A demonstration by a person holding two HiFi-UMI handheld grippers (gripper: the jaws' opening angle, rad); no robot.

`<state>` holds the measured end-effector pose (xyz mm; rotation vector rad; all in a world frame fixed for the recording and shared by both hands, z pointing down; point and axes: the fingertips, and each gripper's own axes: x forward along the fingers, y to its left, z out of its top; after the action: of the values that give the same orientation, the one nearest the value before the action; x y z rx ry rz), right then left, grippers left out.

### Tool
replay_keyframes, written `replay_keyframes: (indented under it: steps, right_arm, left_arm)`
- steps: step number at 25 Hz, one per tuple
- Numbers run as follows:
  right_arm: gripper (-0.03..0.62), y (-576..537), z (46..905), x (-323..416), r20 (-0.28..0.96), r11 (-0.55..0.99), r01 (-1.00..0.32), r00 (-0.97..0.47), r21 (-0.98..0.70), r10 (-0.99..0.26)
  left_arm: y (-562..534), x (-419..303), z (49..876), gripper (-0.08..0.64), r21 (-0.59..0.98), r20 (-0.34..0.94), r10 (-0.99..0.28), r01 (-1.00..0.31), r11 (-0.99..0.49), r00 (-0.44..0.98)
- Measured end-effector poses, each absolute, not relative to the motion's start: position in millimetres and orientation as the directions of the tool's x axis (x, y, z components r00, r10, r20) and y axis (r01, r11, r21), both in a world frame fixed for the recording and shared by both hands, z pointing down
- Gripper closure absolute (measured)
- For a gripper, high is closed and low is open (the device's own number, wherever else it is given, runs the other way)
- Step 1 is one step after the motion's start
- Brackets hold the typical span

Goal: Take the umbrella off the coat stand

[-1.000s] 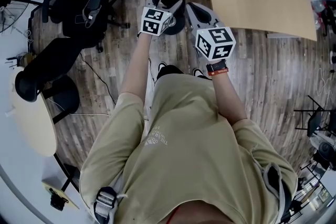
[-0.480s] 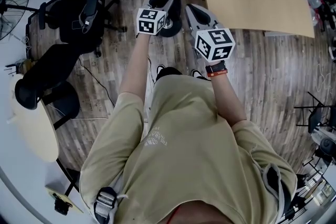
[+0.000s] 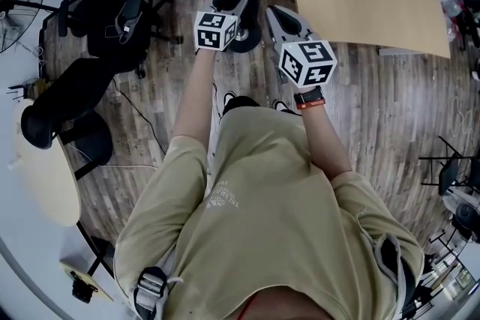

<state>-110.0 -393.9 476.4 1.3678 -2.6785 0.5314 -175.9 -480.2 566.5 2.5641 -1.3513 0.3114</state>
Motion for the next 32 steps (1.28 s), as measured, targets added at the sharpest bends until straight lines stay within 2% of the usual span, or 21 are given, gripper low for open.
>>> replay_keyframes:
  steps: [23,32]
  right_arm:
    - [0.577,-367,434,-79,0.152,0.607,-0.734,-0.666,-0.305,-0.730]
    - [0.577,-353,418,-61,0.133,0.654,-0.699,-0.706,-0.290,-0.695]
  left_arm:
    - [-398,-150,477,0.376,0.027,0.275,-0.850,-0.888,-0.460,0.449]
    - [-373,-144,450,0.376,0.043,0.243,-0.894,-0.925,-0.378,0.376]
